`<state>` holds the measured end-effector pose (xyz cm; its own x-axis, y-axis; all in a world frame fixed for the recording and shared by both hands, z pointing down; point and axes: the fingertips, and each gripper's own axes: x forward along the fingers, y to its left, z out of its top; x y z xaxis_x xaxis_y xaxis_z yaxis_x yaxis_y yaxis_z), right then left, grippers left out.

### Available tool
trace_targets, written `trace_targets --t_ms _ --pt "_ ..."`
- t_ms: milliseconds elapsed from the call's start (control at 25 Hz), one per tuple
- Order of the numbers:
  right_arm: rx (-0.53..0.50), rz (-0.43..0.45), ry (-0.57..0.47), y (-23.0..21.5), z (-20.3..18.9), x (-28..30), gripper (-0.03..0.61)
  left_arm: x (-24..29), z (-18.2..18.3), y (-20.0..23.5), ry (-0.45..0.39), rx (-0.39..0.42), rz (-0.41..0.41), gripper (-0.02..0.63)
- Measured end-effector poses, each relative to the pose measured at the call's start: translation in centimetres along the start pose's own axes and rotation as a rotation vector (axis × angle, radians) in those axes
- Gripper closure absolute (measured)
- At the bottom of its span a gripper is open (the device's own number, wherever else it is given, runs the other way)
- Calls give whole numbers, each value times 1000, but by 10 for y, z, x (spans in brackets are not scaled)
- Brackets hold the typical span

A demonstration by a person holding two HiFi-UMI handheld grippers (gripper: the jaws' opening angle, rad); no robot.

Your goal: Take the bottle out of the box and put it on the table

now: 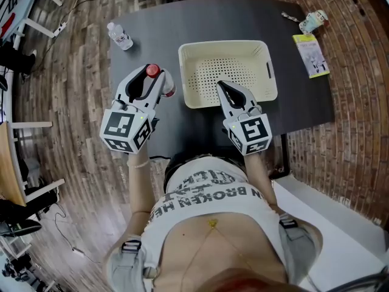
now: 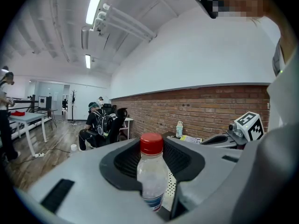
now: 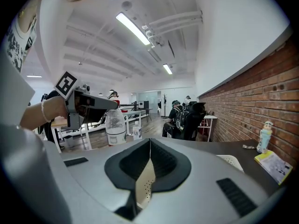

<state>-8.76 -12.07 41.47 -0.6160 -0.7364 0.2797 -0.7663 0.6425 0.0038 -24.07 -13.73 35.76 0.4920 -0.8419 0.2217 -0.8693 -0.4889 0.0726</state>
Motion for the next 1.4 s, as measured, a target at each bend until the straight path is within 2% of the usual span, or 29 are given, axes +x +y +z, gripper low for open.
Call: trace_targets --t_ms 800,1400 --pt "9 -65 29 3 -17 -2 569 13 -67 14 74 -32 -18 463" --pt "11 -68 45 1 -24 1 569 22 -135 19 159 -36 17 463"
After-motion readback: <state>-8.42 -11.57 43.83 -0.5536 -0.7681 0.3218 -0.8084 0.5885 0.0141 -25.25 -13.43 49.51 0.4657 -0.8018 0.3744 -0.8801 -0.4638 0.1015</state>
